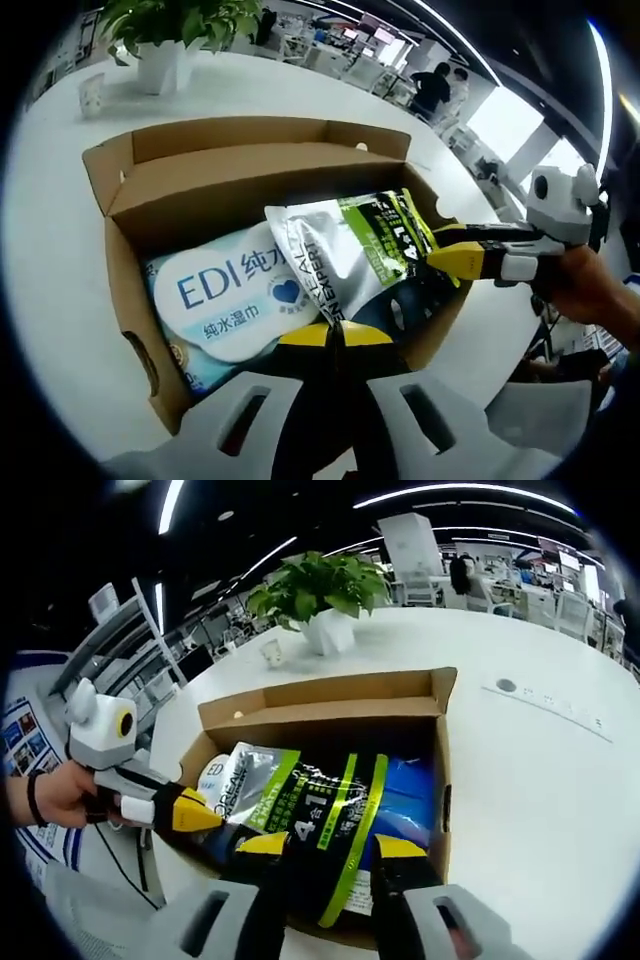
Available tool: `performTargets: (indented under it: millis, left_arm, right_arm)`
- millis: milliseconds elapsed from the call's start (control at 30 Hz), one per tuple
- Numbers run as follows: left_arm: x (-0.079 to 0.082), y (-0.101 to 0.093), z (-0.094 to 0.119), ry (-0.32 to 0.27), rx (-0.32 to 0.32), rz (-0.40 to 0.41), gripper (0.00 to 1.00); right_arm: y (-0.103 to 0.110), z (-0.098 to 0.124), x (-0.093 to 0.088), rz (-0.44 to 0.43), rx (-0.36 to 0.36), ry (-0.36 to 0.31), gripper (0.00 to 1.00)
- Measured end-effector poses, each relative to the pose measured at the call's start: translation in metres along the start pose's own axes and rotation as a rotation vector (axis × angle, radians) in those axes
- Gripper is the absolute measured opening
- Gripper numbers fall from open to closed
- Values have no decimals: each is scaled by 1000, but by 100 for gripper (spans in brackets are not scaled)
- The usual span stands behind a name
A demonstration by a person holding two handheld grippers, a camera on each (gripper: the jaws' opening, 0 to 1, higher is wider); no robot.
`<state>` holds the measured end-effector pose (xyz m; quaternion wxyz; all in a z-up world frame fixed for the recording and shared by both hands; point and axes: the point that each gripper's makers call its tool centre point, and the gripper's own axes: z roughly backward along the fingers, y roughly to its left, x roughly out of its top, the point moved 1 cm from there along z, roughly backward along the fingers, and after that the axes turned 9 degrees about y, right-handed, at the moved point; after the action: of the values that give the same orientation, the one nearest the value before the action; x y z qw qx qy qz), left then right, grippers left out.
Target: Operate the shoe box by opening the lid, removing the specified soft item, and placing it in the target area until the item is outside and the box remains undamaged.
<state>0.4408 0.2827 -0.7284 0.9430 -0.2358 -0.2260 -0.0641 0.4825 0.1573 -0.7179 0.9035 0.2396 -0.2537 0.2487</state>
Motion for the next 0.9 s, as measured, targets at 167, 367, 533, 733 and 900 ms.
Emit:
performTargets:
  millis: [167,367,533,733,900]
  left_arm:
    - [0,-2,0,4,3,-8,1]
    - [0,0,1,5,14,-18,0]
    - [2,1,5,-1,24,-17,0]
    - [10,-2,13,-19,28,-29,0]
    - [19,-8,19,-34,26,-50,0]
  right_arm:
    - [-1,0,-3,13,-7,25,19]
    - [-6,4,0,9,-32,4,1]
    - [-2,8,5,13,-9,-18,0]
    - [0,13,7,11,-6,-30,0]
    - [0,21,10,9,-9,-46,0]
